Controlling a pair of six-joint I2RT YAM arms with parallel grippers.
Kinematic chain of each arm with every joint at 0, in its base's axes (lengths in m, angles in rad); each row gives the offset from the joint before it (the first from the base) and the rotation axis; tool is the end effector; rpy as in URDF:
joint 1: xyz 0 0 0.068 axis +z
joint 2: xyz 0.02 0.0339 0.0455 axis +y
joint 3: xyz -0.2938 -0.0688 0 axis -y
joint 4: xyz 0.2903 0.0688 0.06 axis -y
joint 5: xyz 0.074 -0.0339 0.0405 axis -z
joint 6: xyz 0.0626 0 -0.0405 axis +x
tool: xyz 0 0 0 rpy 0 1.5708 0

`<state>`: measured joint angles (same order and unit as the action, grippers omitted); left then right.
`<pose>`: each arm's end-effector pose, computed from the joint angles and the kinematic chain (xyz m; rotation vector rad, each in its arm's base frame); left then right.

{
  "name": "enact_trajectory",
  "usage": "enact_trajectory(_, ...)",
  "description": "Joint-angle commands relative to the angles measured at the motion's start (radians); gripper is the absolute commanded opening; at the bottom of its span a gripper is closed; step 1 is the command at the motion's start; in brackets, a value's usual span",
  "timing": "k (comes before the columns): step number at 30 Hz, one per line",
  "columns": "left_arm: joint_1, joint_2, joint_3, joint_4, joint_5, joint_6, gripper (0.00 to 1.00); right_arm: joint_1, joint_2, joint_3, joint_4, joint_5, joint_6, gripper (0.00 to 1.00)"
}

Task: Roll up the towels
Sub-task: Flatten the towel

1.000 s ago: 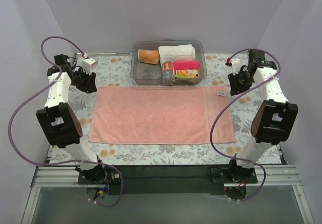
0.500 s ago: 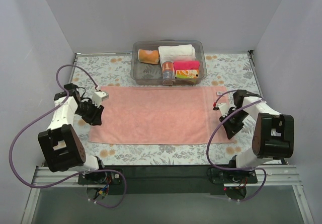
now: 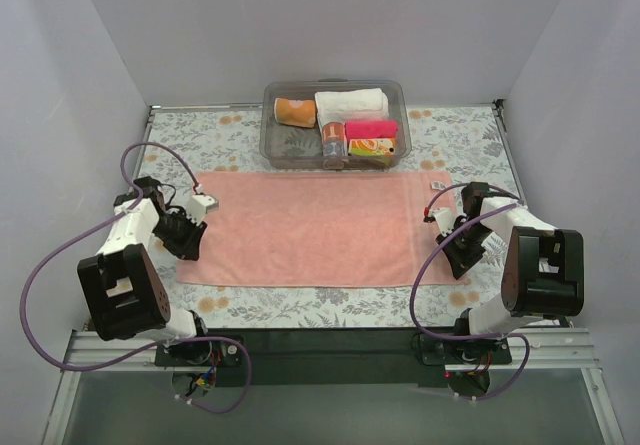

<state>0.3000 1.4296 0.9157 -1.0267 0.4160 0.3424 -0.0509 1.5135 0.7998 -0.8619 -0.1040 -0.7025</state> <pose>0.2606 0.0541 0.1827 0.0714 2.9267 -0.5723 0.2612 -0.0068 0.1259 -0.9931 2.9409 0.1530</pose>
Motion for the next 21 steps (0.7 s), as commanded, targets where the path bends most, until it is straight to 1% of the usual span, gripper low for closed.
enact_trajectory(1,0.002,0.000,-0.034,0.027,-0.052,-0.009,0.18,-0.003,0.040,-0.047,0.097,0.070,-0.005,0.17)
enact_trajectory(6,0.004,0.009,-0.074,0.043,-0.118,-0.008,0.16,-0.003,0.036,-0.050,0.096,0.075,0.001,0.17)
enact_trajectory(12,0.010,0.061,-0.129,0.145,-0.242,-0.036,0.11,-0.003,0.053,-0.051,0.103,0.098,-0.002,0.17)
enact_trajectory(13,0.013,0.075,-0.136,0.177,-0.261,-0.037,0.11,-0.003,0.056,-0.056,0.110,0.139,-0.005,0.16)
enact_trajectory(16,0.050,0.109,-0.149,0.209,-0.316,-0.025,0.10,-0.003,0.062,-0.068,0.124,0.190,-0.014,0.16)
enact_trajectory(21,0.108,0.126,-0.143,0.211,-0.362,0.010,0.09,-0.003,0.079,-0.096,0.136,0.265,-0.020,0.16)
